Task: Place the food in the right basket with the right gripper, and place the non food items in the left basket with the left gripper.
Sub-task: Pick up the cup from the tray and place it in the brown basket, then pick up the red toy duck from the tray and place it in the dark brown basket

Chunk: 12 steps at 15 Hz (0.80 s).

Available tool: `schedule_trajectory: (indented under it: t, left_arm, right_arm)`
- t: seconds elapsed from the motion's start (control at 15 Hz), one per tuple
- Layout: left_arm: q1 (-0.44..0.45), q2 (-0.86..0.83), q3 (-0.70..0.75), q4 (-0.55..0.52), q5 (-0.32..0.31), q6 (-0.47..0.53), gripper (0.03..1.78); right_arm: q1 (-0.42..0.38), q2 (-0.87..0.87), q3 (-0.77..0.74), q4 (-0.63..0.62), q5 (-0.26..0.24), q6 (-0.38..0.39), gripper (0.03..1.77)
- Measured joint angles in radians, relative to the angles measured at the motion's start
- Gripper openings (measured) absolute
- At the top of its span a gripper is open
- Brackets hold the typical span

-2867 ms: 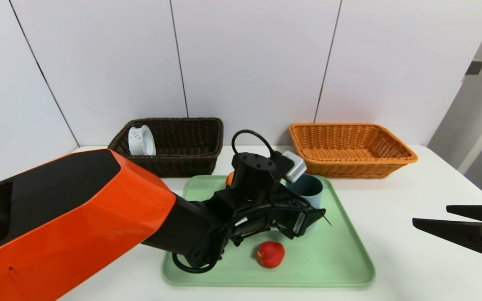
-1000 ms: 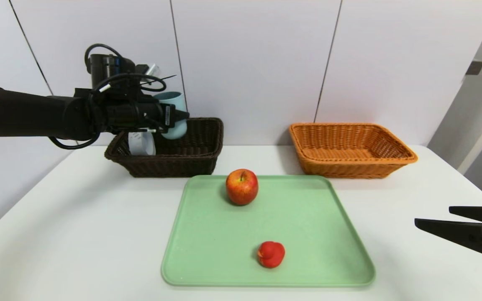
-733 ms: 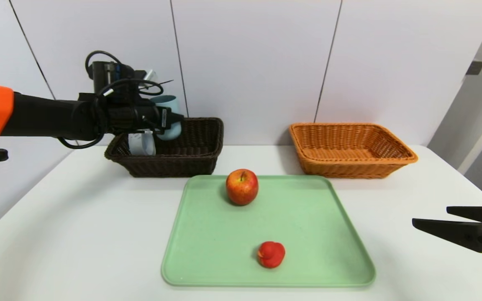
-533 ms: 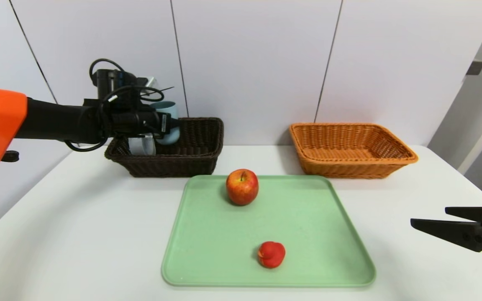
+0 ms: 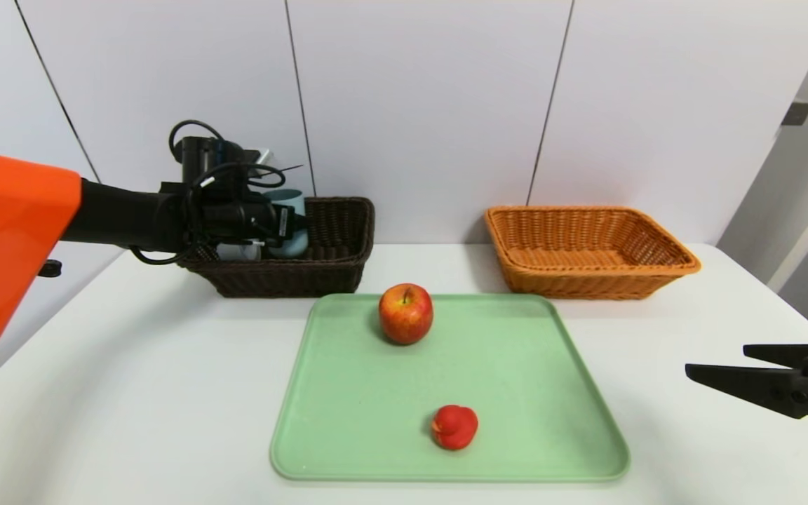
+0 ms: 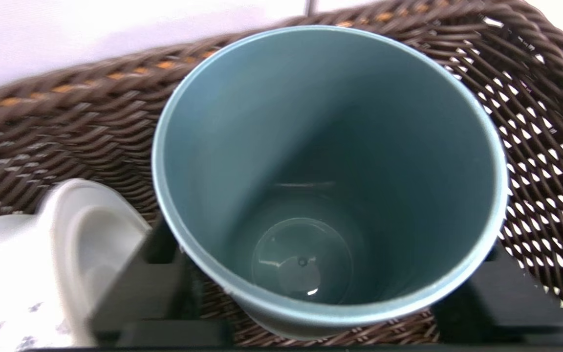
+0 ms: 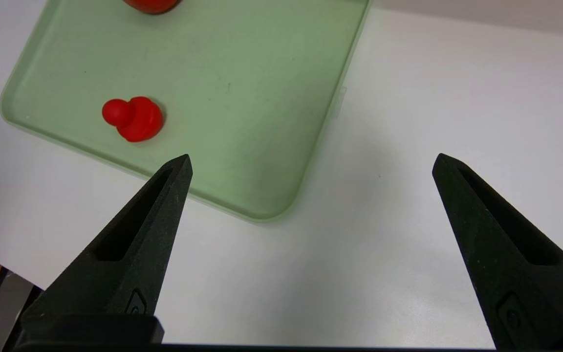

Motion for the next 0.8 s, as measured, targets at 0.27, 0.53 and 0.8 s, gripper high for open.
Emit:
schedule_trajectory:
  t: [0.27, 0.53, 0.8]
  left_arm:
    - [0.000, -0.003, 0.000, 0.000, 0.002, -0.010, 1.44]
    - [-0.001, -0.080, 0.018, 0.004, 0.002, -0.038, 1.55]
    - [-0.002, -0.222, 0.032, 0.020, 0.004, -0.037, 1.61]
  right_arm:
    - [0.001, 0.000, -0.002, 0.000, 0.000, 0.000, 1.70]
    - [0.000, -0.007, 0.000, 0.001, 0.000, 0.003, 1.70]
    - [0.000, -0.017, 0.007, 0.001, 0.001, 0.007, 1.70]
